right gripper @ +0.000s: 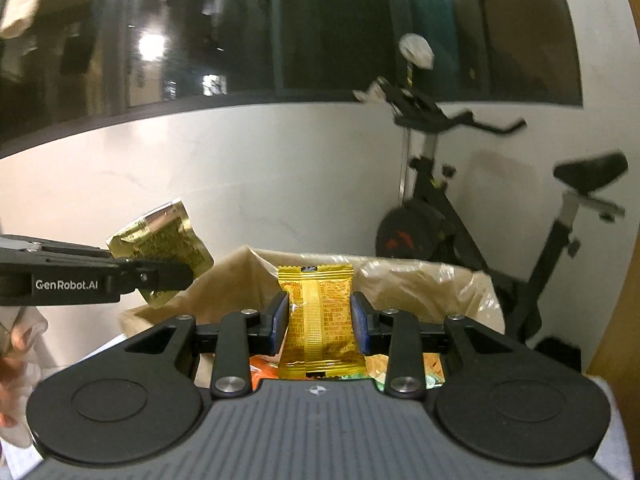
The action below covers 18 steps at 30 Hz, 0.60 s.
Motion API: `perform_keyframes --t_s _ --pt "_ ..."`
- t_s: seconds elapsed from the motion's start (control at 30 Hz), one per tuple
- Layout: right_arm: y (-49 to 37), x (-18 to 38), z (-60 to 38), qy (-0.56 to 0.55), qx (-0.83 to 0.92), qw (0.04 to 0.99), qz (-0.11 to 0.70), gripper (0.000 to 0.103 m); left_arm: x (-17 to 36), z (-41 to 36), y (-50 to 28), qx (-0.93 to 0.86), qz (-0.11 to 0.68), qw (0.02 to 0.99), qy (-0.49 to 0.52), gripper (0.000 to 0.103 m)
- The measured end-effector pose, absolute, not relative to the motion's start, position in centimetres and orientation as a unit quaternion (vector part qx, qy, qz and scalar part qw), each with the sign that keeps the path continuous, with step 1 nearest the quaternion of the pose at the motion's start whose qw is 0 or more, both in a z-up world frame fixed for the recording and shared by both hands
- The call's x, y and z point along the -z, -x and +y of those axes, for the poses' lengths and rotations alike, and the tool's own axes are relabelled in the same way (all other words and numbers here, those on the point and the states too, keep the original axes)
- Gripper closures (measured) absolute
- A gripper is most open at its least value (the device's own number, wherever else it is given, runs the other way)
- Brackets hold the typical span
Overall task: Organize snacks
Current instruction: 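Lift both snacks over the box and release them inside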
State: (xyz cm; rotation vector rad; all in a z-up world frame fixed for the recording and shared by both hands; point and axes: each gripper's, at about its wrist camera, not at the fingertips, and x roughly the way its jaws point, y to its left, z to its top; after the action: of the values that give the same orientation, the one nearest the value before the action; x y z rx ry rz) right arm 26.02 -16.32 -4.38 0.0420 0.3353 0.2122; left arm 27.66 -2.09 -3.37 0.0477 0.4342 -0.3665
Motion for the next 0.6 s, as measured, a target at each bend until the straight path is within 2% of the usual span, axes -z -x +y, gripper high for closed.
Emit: perform_keyframes --t_s 0.33,0.4,0.43,0.47,0.53,0.6 --pt "-28.2 7.3 -17.2 -0.040 -0.067 0.973 0.215 0.067 6.2 -3.5 -30.4 0.157 0.253 0.953 -0.051 0.090" --pt "-28.5 7.5 -17.3 -0.041 -0.064 0.972 0.222 0.067 6.4 -3.6 -30.5 0.158 0.256 0.952 -0.060 0.082" --pt "-28.5 7.6 -17.3 -0.040 -0.062 0.972 0.225 0.067 6.5 -3.5 -30.5 0.158 0.257 0.951 -0.063 0.076" --pt "-28.7 7.7 -17.4 -0.040 -0.060 0.971 0.228 0.067 6.4 -3.3 -30.3 0.159 0.257 0.951 -0.066 0.063" --pt "-28.7 8.1 -17.3 -0.038 -0.059 0.969 0.238 0.066 6.4 -3.4 -30.1 0.157 0.253 0.952 -0.077 0.052" --pt "-28.9 8.2 -17.4 -0.036 -0.055 0.968 0.242 0.065 6.3 -3.3 -29.9 0.151 0.251 0.952 -0.085 0.051"
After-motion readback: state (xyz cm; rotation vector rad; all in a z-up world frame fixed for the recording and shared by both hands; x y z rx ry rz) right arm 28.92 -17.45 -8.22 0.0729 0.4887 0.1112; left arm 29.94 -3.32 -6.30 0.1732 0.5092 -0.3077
